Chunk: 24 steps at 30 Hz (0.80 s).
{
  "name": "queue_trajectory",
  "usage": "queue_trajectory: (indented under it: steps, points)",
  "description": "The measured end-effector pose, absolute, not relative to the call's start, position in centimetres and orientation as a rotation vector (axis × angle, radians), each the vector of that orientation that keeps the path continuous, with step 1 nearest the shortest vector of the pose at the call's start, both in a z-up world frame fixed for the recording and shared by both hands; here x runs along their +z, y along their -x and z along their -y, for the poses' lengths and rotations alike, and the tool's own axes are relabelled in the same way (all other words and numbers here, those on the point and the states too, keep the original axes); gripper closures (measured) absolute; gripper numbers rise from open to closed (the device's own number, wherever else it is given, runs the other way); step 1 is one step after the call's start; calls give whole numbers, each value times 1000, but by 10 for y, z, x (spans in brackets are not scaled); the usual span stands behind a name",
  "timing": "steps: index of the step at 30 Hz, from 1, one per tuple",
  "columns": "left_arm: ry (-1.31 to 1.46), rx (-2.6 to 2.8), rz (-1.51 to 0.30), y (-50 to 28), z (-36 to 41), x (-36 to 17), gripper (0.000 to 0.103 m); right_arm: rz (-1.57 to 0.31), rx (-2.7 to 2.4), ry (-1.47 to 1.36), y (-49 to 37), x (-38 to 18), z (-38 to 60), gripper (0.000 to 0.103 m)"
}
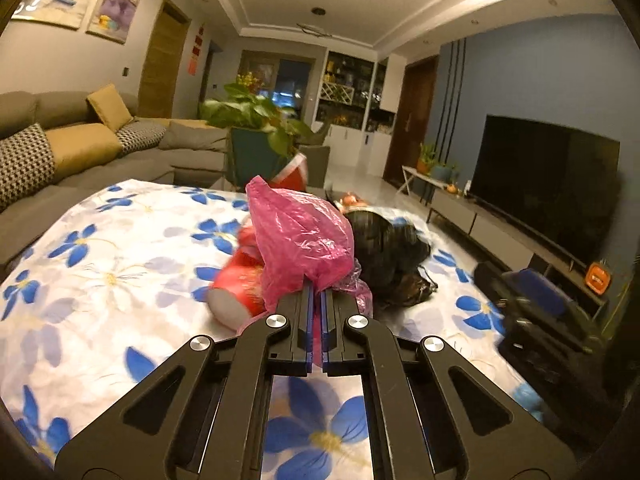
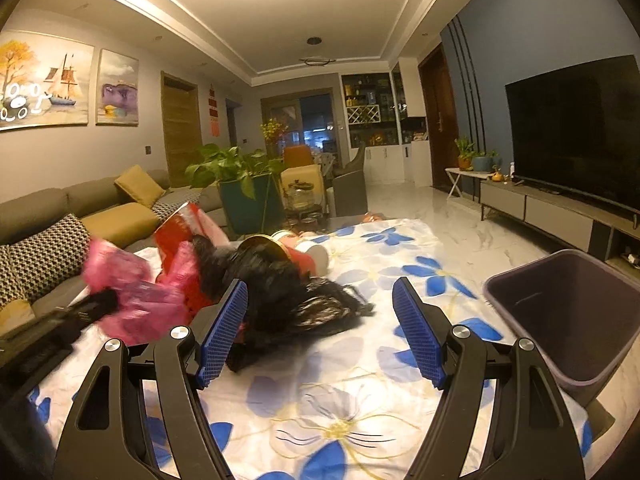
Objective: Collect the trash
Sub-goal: 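Grasp the pink plastic bag with the left tool and lift it, then close the right tool on the black trash bag and lift it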
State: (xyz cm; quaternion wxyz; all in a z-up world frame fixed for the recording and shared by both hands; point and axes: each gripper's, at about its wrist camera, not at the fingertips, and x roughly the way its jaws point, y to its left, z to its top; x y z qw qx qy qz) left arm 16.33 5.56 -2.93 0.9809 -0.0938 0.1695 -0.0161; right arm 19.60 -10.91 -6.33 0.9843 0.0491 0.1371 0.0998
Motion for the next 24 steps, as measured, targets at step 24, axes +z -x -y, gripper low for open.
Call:
queue_trajectory:
  steps: [24]
  points:
    - [254,141,-306,-126,-123,-23,101,-476,361,-67,-198,-106,28,35]
